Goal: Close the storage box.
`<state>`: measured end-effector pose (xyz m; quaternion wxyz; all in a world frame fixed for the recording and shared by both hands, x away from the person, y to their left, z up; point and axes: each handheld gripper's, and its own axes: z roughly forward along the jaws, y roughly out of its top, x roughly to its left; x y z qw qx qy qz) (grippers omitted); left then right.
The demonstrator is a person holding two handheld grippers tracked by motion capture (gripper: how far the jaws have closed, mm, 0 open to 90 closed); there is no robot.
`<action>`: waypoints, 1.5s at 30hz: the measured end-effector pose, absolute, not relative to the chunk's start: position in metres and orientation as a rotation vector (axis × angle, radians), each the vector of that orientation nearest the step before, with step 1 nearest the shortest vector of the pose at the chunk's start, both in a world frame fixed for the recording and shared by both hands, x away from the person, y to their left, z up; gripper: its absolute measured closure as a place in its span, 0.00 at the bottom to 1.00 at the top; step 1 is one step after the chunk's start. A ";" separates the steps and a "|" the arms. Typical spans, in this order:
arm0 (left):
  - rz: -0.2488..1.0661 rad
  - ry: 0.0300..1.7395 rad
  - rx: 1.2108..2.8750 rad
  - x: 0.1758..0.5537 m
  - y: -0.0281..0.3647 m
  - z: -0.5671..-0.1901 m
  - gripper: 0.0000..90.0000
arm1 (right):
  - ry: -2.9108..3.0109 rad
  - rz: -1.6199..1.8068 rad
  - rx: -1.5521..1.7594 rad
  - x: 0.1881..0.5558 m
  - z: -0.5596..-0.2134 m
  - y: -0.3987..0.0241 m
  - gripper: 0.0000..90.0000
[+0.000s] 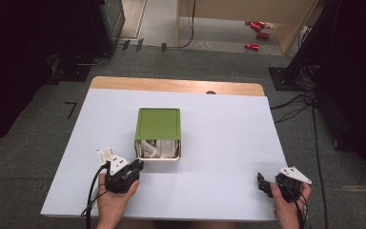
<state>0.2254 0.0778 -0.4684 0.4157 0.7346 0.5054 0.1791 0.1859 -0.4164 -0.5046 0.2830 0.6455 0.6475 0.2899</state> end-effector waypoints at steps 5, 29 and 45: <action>0.453 1.271 1.854 0.226 0.077 -0.471 0.86 | 1.734 0.776 1.727 0.186 -0.505 -0.417 0.13; 0.453 1.270 1.882 0.217 0.111 -0.463 0.03 | 1.734 0.776 1.727 0.186 -0.505 -0.416 0.13; 0.529 1.346 1.844 0.216 0.155 -0.462 0.00 | 1.734 0.776 1.727 0.186 -0.505 -0.416 0.13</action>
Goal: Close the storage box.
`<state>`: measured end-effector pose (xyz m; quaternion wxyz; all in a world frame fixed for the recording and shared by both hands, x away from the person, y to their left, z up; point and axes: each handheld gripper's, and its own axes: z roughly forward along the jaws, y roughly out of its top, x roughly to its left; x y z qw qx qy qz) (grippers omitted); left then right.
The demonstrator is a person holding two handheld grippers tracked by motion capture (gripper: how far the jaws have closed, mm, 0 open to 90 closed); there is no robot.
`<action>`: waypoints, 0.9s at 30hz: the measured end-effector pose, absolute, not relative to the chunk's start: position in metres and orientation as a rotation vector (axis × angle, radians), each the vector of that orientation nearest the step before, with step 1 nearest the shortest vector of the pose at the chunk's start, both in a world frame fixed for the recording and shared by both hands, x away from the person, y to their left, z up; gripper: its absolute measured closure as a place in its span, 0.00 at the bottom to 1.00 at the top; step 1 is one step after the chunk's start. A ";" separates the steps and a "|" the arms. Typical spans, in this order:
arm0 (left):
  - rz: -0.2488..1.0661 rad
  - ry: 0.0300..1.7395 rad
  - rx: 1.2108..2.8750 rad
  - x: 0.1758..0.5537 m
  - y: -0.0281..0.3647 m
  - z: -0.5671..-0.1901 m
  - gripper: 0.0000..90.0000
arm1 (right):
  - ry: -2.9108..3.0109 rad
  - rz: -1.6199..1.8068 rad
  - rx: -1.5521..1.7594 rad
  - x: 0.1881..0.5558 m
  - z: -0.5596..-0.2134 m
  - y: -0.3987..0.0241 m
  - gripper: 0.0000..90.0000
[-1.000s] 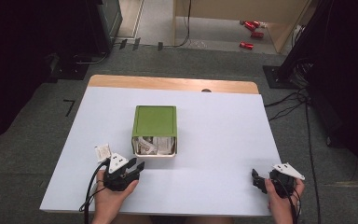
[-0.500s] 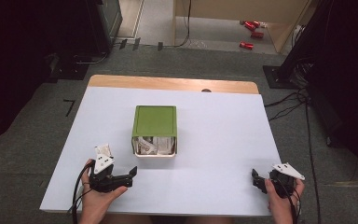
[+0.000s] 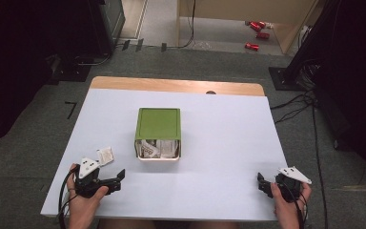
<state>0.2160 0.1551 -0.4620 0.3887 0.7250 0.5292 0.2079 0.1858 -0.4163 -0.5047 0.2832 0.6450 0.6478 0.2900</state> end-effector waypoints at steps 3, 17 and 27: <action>0.544 1.366 1.843 0.216 0.165 -0.463 0.00 | 1.734 0.776 1.727 0.186 -0.505 -0.416 0.13; 0.640 1.481 1.810 0.218 0.210 -0.466 0.00 | 1.733 0.777 1.727 0.186 -0.505 -0.416 0.13; 0.651 1.507 1.881 0.230 0.218 -0.482 0.00 | 1.733 0.776 1.727 0.186 -0.505 -0.416 0.13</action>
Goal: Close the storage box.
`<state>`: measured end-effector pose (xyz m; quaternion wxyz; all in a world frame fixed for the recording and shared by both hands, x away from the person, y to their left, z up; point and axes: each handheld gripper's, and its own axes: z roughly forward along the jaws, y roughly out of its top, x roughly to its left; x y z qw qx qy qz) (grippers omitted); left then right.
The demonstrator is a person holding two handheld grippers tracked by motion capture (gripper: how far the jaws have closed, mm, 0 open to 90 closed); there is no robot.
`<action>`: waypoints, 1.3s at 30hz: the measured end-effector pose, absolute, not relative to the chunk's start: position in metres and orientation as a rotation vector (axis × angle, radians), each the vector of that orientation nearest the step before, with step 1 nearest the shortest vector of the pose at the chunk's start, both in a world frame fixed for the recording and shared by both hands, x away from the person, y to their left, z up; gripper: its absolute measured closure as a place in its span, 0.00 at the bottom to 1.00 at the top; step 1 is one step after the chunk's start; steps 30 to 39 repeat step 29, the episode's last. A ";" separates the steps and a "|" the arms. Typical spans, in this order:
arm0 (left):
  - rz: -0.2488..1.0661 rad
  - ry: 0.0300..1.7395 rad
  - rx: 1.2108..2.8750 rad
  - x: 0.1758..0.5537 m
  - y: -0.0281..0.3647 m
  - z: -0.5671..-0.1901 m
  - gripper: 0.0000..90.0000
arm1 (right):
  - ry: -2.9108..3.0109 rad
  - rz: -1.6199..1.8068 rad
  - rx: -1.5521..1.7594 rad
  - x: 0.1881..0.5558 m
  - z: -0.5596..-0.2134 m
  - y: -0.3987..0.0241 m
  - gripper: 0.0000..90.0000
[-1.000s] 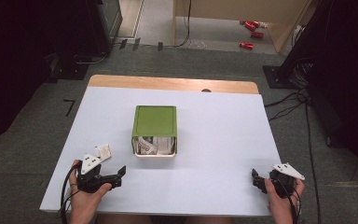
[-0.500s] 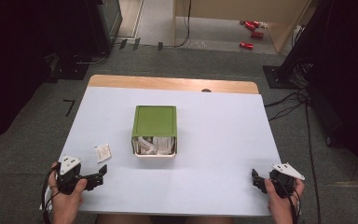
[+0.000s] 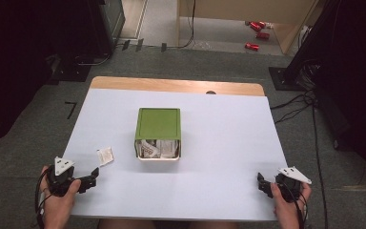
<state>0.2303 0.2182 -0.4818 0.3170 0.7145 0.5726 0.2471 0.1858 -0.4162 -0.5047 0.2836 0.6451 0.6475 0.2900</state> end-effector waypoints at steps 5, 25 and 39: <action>0.663 1.496 1.944 0.236 0.213 -0.488 0.00 | 1.732 0.776 1.729 0.186 -0.505 -0.416 0.13; 0.623 1.502 1.986 0.240 0.211 -0.498 0.00 | 1.733 0.776 1.727 0.186 -0.505 -0.416 0.13; 0.622 1.502 1.986 0.240 0.211 -0.498 0.00 | 1.734 0.775 1.727 0.186 -0.505 -0.416 0.13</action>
